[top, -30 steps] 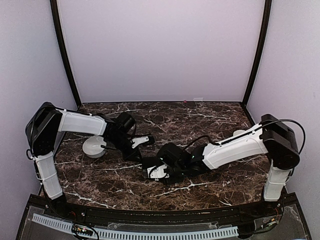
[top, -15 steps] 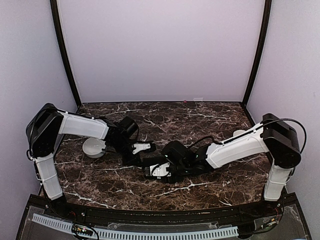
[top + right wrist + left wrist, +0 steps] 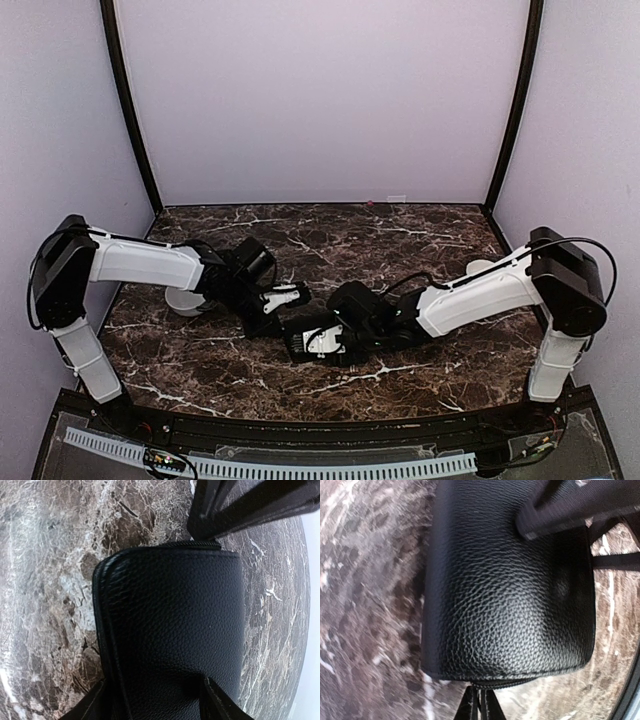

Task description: Sort the hair-cutting tools

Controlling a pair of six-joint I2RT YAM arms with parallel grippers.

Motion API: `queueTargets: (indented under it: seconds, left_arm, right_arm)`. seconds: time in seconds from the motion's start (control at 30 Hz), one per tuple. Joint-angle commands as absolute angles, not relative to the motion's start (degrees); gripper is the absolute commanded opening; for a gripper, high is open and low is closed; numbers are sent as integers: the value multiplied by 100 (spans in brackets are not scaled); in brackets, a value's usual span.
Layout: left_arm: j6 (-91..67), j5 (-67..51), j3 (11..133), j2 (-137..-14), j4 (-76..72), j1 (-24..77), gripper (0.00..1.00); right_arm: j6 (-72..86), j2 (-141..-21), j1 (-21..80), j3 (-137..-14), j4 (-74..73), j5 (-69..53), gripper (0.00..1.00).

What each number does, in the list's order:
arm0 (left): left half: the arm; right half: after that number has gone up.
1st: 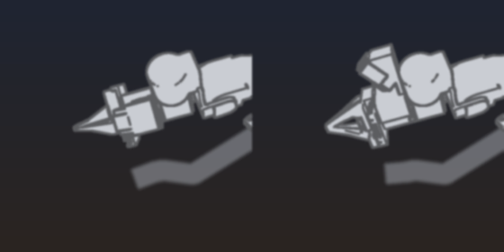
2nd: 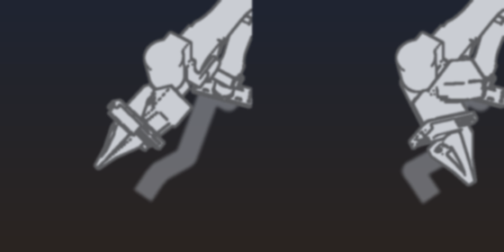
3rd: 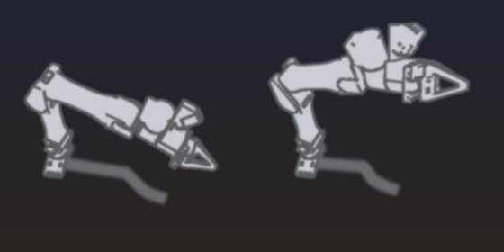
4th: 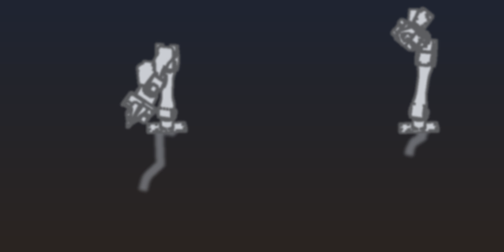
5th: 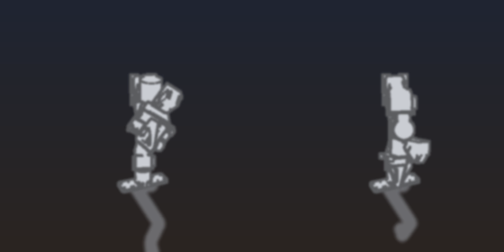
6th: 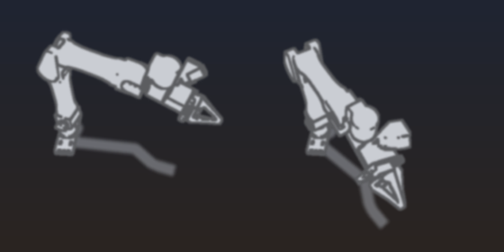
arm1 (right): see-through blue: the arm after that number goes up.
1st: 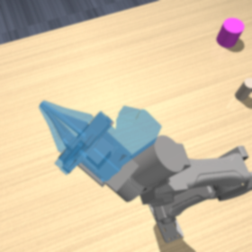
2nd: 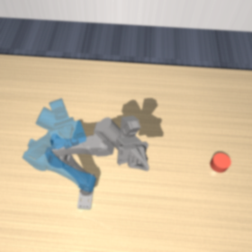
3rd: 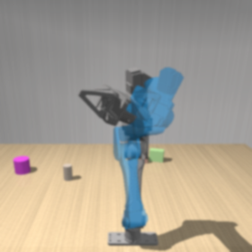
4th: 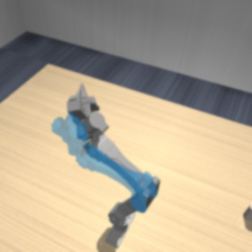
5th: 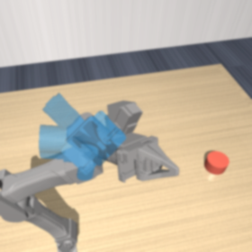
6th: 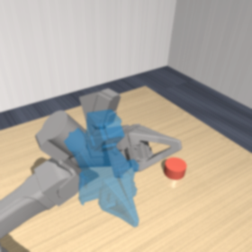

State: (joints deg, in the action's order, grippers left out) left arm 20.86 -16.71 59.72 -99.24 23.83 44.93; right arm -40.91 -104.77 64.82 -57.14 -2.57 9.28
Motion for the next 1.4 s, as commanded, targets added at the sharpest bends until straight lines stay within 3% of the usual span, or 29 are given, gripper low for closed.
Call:
queueTargets:
  seconds: [0.0,0.4,0.57,0.77,1.17,1.37]
  left_arm:
    - [1710,-2556,5742,-9326,3285,4904,0]
    - [1113,-1499,5482,-9637,3004,5071,0]
    - [1061,-417,5480,-9386,2347,5052,0]
    - [1136,-2,6045,-9679,1910,4766,0]
    - [1550,-786,7680,-11106,1719,4518,0]
    - [1582,-1479,8214,-11577,1575,4447,0]
  right_arm:
    - [-3963,-10725,5863,-5505,-307,2113,57]
    - [-4056,-10666,5805,-5497,-529,1596,58]
    - [-4082,-10363,5809,-5358,-690,1345,58]
    - [-3929,-10199,5669,-5336,-751,1452,58]
    - [-3993,-9615,5168,-5325,-1124,1400,58]
    - [-4080,-8882,4873,-5531,-1796,780,62]
